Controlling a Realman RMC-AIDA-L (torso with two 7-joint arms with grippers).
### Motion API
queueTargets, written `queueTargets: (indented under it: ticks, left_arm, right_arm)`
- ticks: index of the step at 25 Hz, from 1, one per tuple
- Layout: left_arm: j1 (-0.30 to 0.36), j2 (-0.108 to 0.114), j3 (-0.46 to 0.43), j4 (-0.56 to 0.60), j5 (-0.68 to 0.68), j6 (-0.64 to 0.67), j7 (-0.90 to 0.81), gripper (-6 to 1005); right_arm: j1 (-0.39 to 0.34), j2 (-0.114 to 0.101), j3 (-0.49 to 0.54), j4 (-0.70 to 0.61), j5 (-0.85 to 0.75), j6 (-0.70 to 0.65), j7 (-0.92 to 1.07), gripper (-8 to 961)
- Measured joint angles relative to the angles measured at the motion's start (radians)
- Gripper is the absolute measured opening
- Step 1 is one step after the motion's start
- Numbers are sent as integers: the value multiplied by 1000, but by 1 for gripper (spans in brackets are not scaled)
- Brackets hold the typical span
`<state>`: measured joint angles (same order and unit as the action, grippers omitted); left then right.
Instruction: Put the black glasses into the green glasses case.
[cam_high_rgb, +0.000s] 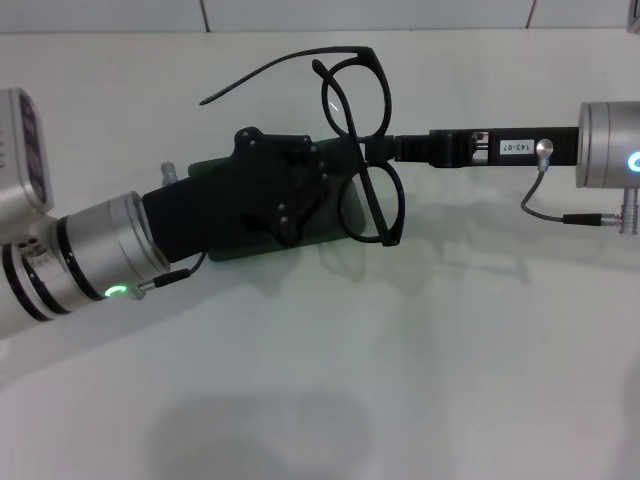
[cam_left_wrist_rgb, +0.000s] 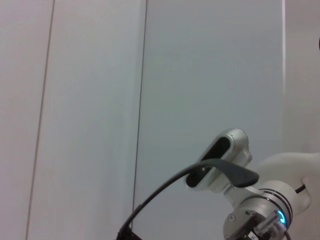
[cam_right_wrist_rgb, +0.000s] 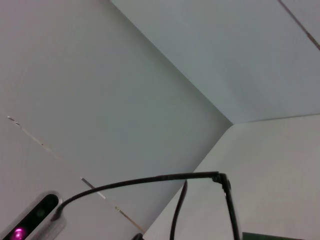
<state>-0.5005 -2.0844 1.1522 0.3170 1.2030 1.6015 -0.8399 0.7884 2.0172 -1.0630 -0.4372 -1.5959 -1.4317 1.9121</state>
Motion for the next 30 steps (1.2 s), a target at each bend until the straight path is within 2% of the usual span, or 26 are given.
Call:
queueTargets:
  ticks: [30]
  left_arm:
    - [-7, -5, 8, -7, 8, 0, 0, 37]
  right_arm:
    - [1, 7, 1, 4, 6, -37, -1, 78]
